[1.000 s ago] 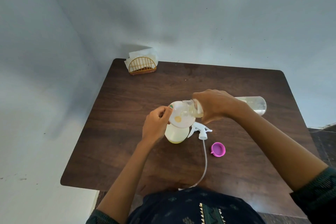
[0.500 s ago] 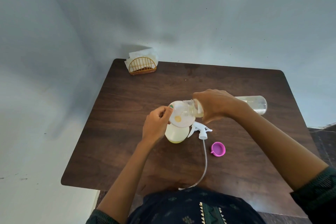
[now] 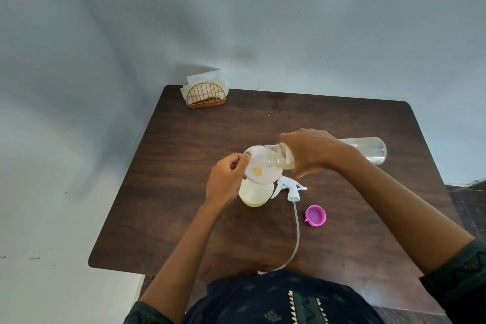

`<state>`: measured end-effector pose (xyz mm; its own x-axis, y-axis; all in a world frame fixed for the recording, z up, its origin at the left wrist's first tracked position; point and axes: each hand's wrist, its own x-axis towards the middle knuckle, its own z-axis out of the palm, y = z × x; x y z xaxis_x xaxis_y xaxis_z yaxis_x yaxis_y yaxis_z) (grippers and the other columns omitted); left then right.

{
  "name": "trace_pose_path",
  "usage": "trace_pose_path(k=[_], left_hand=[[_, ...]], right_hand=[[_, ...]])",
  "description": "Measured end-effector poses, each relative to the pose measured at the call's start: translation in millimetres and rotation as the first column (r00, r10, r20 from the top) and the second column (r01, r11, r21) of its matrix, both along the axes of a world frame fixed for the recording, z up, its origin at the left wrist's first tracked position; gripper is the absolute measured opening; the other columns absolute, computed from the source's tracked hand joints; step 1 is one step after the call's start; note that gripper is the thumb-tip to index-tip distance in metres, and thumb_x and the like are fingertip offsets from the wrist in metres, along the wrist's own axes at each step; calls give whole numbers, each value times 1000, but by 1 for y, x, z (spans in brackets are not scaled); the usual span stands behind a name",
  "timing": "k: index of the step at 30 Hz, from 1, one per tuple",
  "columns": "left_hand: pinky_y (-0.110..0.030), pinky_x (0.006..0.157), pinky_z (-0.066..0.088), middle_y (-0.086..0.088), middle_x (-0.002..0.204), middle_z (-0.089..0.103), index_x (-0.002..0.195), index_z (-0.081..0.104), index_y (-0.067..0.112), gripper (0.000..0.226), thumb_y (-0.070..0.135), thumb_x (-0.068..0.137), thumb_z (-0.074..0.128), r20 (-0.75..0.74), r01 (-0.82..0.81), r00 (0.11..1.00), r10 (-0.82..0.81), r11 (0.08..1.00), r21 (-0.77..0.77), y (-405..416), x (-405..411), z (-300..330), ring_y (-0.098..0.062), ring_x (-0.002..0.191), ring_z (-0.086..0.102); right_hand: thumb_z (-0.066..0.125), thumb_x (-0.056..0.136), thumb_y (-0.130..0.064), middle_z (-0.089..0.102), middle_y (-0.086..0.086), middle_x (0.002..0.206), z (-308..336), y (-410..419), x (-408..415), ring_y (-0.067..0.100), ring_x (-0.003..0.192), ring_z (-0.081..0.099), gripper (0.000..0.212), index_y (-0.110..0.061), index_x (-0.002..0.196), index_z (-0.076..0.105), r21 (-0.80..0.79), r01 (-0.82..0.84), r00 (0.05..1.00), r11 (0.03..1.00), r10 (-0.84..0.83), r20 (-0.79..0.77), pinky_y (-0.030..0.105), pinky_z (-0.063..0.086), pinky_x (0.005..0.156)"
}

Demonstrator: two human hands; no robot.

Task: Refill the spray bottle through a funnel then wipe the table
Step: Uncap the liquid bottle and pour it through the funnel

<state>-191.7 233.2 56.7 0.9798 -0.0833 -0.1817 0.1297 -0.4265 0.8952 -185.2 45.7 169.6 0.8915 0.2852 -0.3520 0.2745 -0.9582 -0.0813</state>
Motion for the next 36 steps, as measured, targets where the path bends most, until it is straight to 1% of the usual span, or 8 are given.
trace_pose_path(k=[9,18,23,28,30,32,33,36], left_hand=[[-36,62,43,2,70,63,76,64,19,53,66,77,39,1,7,1000,-7,1000,-9,0,0,1,4,56,55],[-38,65,47,6,73,63,76,63,23,48,66,77,41,-14,-3,1000,3,1000,-4,0,2,-2,5,60,57],[-40,67,50,9,73,63,76,63,22,46,63,81,42,-12,-9,1000,9,1000,1,0,1,0,6,63,58],[-44,72,54,10,65,61,74,62,27,51,71,82,36,-31,-35,999,36,999,19,-1,1,3,-7,67,59],[-49,78,54,14,62,61,71,59,31,53,74,83,31,-39,-56,998,58,997,52,0,0,5,-13,69,59],[-50,81,54,11,59,60,66,59,29,58,73,87,27,-25,-98,995,100,992,74,0,0,6,-15,66,58],[-51,81,55,8,62,62,69,62,30,60,72,87,25,-19,-118,993,120,990,78,0,0,7,-15,68,60],[-47,82,55,7,70,64,80,62,41,52,71,91,21,2,-162,987,163,983,91,0,0,8,-14,75,62]], right_hand=[[76,71,-24,50,-6,84,2,1,-1,13,73,47,47,-20,109,49,-12,4,1000,1000,-4,-4,19,24,48],[78,71,-26,52,-6,86,-3,-1,1,13,76,49,48,-20,110,50,6,-1,1000,1000,1,-9,17,25,50],[77,70,-25,51,-7,82,-6,-4,1,11,72,48,42,-23,99,46,45,-1,1000,999,1,-14,17,25,50],[77,67,-22,47,-13,72,-6,-13,3,6,64,45,41,-25,86,41,212,84,994,974,-68,-80,18,30,52],[78,64,-20,54,-6,76,-9,-20,6,13,67,49,37,-19,84,47,326,133,989,936,-101,-111,23,39,55],[78,62,-18,61,1,84,-10,-27,7,21,73,55,37,-14,90,54,450,182,982,874,-135,-135,33,48,62],[79,63,-17,62,0,85,-9,-31,7,19,75,58,37,-16,91,56,512,209,977,833,-153,-150,32,49,65],[80,67,-11,66,-6,81,-1,-37,5,8,71,62,34,-26,86,58,683,279,960,676,-201,-193,18,47,65]])
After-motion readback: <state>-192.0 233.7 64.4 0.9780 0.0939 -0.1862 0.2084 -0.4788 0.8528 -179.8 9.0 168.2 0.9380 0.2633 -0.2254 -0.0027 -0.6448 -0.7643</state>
